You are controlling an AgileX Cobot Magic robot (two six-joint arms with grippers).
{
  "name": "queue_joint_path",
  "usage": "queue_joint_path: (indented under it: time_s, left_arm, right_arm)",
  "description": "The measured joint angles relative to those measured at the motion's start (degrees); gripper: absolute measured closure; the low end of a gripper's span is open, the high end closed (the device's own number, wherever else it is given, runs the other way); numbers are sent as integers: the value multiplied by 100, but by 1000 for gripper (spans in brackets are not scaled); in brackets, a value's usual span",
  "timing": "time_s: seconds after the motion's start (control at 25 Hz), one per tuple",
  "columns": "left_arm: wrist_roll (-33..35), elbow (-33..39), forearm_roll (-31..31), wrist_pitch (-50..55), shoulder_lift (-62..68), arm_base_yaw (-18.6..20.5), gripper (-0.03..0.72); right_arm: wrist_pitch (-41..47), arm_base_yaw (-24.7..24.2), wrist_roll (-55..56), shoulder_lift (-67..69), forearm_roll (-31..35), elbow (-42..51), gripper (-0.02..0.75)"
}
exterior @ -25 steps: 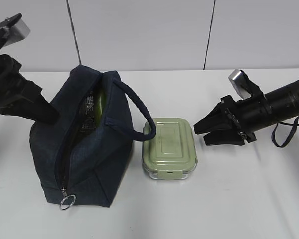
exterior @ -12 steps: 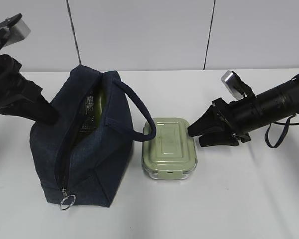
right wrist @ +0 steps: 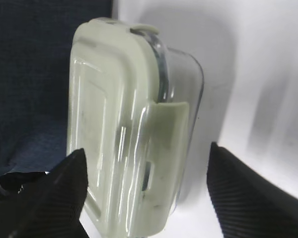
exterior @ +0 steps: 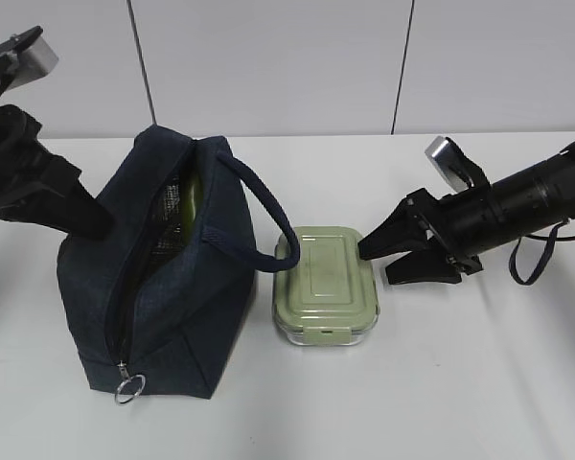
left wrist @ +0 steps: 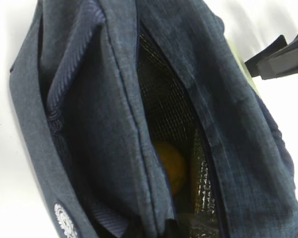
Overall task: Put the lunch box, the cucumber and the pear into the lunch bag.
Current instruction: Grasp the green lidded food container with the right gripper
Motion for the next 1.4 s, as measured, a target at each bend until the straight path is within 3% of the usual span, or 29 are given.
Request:
queue_joint_path:
  time_s: [0.56,0.64,0.76,0.8,1.08,1.4]
  left_arm:
    - [0,0,21,0,0,0,667]
    - [0,0,63,0,0,0,667]
    - [0,0,96,0,0,0,667]
    - [0,0,96,0,0,0,667]
    - [0,0,113,0,0,0,667]
    - [0,0,113,0,0,0,667]
  right_arm:
    - [-291,490,9,254,13,0,157]
    - [-238,523,33,299,98,0,211]
    - [-195,536,33,308,212,-22,377]
    - [-191,536,33,320,212,-22,385]
    - [-234,497,33,143,116,-22,387]
    - [-326,274,84,-1194,-52,-317,388]
